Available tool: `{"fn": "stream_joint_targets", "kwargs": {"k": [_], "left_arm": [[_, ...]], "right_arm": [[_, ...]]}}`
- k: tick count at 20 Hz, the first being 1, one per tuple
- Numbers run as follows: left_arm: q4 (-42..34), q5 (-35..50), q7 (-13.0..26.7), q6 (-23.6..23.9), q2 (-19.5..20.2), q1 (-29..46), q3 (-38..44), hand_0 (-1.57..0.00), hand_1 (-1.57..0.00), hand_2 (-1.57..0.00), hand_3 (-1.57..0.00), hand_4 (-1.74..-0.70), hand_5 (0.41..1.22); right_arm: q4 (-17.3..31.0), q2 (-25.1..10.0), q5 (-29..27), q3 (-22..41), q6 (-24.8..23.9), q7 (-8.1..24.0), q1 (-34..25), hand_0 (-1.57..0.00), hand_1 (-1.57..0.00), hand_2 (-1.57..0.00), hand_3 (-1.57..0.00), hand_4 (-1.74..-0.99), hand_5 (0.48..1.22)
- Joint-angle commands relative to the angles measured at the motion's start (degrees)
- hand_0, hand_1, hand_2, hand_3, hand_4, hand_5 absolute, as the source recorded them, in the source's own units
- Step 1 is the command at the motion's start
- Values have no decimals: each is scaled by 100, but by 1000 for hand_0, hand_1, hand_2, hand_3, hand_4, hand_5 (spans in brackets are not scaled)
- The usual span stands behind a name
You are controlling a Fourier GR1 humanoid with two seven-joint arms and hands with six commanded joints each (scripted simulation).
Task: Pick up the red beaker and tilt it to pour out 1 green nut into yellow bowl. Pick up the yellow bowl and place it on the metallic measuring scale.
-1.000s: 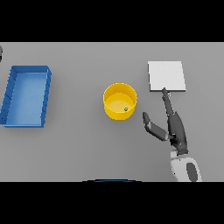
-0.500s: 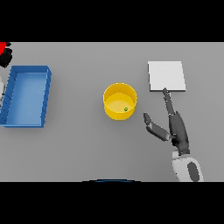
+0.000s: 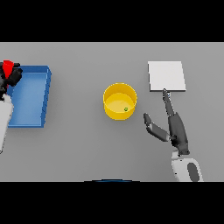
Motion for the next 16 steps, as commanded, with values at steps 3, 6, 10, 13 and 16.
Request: {"fn": "stream_joint_targets", "kwargs": {"k": [3, 6, 10, 13, 16], "left_arm": [[-220, -203, 51, -56, 71, 222, -178, -1571, -1571, -1571, -1561, -1645, 941], [-461, -188, 93, -210, 191, 454, -186, -1571, -1543, -1501, -1470, -1275, 810], [-620, -131, 181, -393, 196, 541, -263, -965, -796, -816, -768, -958, 696], [-476, -234, 170, -656, 276, 516, -435, -494, -407, -417, -393, -857, 657], [-377, -254, -90, -714, 266, 567, -503, -252, -208, -213, -201, -810, 657]], "right_arm": [[-2, -22, 25, -20, -27, 32, -38, 1, 1, 1, 1, -1021, 636], [57, -53, -59, -85, -12, -44, -14, 1, 1, 1, 1, -1012, 634], [-42, -16, -43, -29, -4, -100, 28, 1, 1, 1, 1, -1004, 635], [-61, -8, -33, 1, 5, -195, 119, 1, 1, 1, 1, -1009, 639], [-88, -53, -10, -25, -11, -138, 88, 1, 1, 1, 1, -1012, 639]]}}
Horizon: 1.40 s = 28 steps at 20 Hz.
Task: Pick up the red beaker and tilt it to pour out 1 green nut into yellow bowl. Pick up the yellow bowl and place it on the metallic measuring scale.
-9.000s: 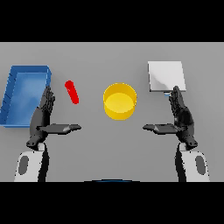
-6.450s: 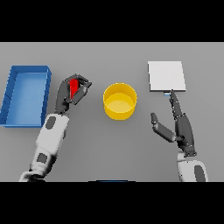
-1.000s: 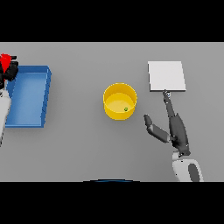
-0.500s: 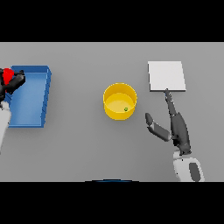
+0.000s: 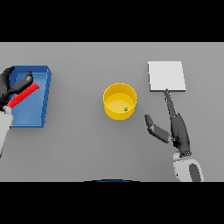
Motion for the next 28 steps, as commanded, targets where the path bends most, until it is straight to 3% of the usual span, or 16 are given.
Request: {"fn": "stream_joint_targets", "kwargs": {"k": [1, 4, 5, 7, 10, 13, 18, 22, 28], "left_arm": [[74, -16, -18, 30, -21, -58, 3, -202, -166, -170, -160, -802, 652], [22, -5, -172, 84, 9, -80, 44, -103, -85, -87, -82, -782, 651], [21, -22, -255, 92, 26, -65, 37, -82, -67, -69, -65, -773, 655], [0, -11, -311, 110, 3, -87, 31, -52, -43, -44, -41, -756, 659], [39, 21, -397, 105, -40, -141, 24, -26, -21, -22, -21, -743, 664], [55, -15, -395, 112, -20, -104, -3, -13, -10, -11, -10, -733, 677], [117, -44, -383, 105, 17, -104, -13, -4, -3, -3, -3, -739, 696], [160, -40, -373, 63, 35, -159, -18, -1, -1, -1, 0, -745, 704], [-37, 27, -346, 23, 103, -50, 23, 1, 1, 1, 1, -743, 698]], "right_arm": [[-24, -6, -10, 15, 35, 32, 10, 1, 1, 1, 1, -1015, 642], [34, -81, 194, 72, 38, 387, -142, 1, 1, 1, 1, -1020, 640], [9, -182, 190, 172, 241, 223, -161, 1, 1, 1, 1, -1014, 666], [113, -614, 452, 266, 577, 505, -580, 1, 1, 1, 1, -1022, 674], [303, -1264, 1005, 591, 1126, 660, -1191, 1, 1, 1, 1, -1094, 677], [524, -1663, 1566, 993, 1534, 696, -1828, 1, 1, 1, 1, -1174, 674], [1082, -2152, 2260, 1668, 2119, 160, -2795, 1, 1, 1, 1, -1225, 684], [1523, -2270, 2879, 2280, 2398, -44, -3416, 1, 1, 1, 1, -1218, 707], [2307, -1985, 3120, 2727, 2760, -122, -3995, 1, 1, 1, 1, -1225, 722]]}}
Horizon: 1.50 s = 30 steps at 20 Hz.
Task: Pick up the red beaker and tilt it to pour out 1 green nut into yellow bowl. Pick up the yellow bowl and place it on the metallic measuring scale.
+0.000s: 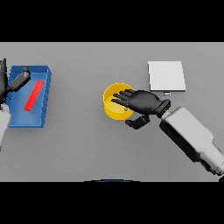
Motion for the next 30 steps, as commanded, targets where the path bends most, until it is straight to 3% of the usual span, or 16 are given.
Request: {"fn": "stream_joint_targets", "kwargs": {"k": [1, 11, 16, 18, 19, 20, 22, 24, 27, 30], "left_arm": [[22, -4, -39, 11, 18, 6, 13, 1, 1, 1, 1, -741, 698], [-20, 10, -14, 39, 28, 55, 35, 1, 1, 1, 1, -745, 699], [112, 22, -91, 52, 27, 11, 65, 1, 1, 1, 1, -745, 699], [127, 39, -123, 53, 56, 32, 97, 1, 1, 1, 1, -750, 701], [127, 34, -105, 47, 50, 30, 86, 1, 1, 1, 1, -752, 701], [128, 1, -66, 48, 31, -27, 54, 1, 1, 1, 1, -754, 700], [78, 15, -106, 26, 89, 34, 77, 1, 1, 1, 1, -755, 704], [88, 8, -71, 15, 70, -7, 59, 1, 1, 1, 1, -756, 701], [126, -16, -114, 47, 56, 10, 48, 1, 1, 1, 1, -750, 695], [90, -26, -136, 19, 64, 17, 22, 1, 1, 1, 1, -739, 690]], "right_arm": [[97, 50, 2, 40, 64, -19, -81, 1, 1, 1, 1, -1231, 725], [1043, 426, 253, 396, 292, 7, -729, 1, 1, 1, 1, -1265, 740], [1200, 510, 165, 398, 579, 100, -769, 1, 1, -23, -72, -1289, 758], [1205, 512, 78, 331, 759, 229, -723, -26, -36, -71, -141, -1302, 805], [1216, 513, 109, 355, 752, 260, -722, -161, -135, -147, -182, -1321, 839], [1160, 523, 114, 377, 796, 304, -702, -443, -422, -375, -236, -1351, 915], [1185, 495, 59, 375, 753, 89, -705, -849, -836, -806, -399, -1463, 1025], [1133, 463, 20, 394, 863, 103, -703, -1109, -1100, -1081, -706, -1557, 1096], [1114, 434, -53, 416, 873, 117, -702, -1334, -1330, -1205, -1120, -1647, 1157], [1068, 354, -119, 437, 900, 28, -711, -1450, -1448, -1268, -1320, -1693, 1188]]}}
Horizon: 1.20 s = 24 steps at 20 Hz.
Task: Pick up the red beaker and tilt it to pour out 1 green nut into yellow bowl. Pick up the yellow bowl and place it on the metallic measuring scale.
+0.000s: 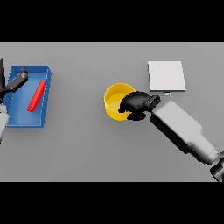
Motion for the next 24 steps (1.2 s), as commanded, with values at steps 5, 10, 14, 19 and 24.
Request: {"fn": "stream_joint_targets", "kwargs": {"k": [5, 10, 14, 19, 24], "left_arm": [[-93, -18, 45, 14, 19, 74, -9, 1, 1, 1, 1, -731, 685], [67, -41, -7, 16, 4, -81, -10, 1, 1, 1, 1, -735, 690], [30, -51, -8, 4, 67, -70, 9, 1, 1, 1, 1, -739, 693], [-67, -1, 68, -40, 83, -28, 30, 1, 1, 1, 1, -743, 700], [-97, -36, 189, -54, 120, -64, 32, 1, 1, 1, 1, -744, 710]], "right_arm": [[-228, -95, -72, 0, -20, 70, 20, -1531, -1531, -1306, -1405, -1725, 1210], [-668, -260, -301, -245, 293, 415, -102, -1558, -1558, -1404, -1266, -1736, 1217], [-1004, -527, -375, -506, 347, 634, -223, -1566, -1566, -1422, -1268, -1739, 1220], [-825, -647, -490, -788, 225, 623, -276, -1569, -1569, -1465, -1347, -1740, 1220], [-400, -988, -455, -1148, -130, 562, -459, -1570, -1570, -1516, -1227, -1741, 1221]]}}
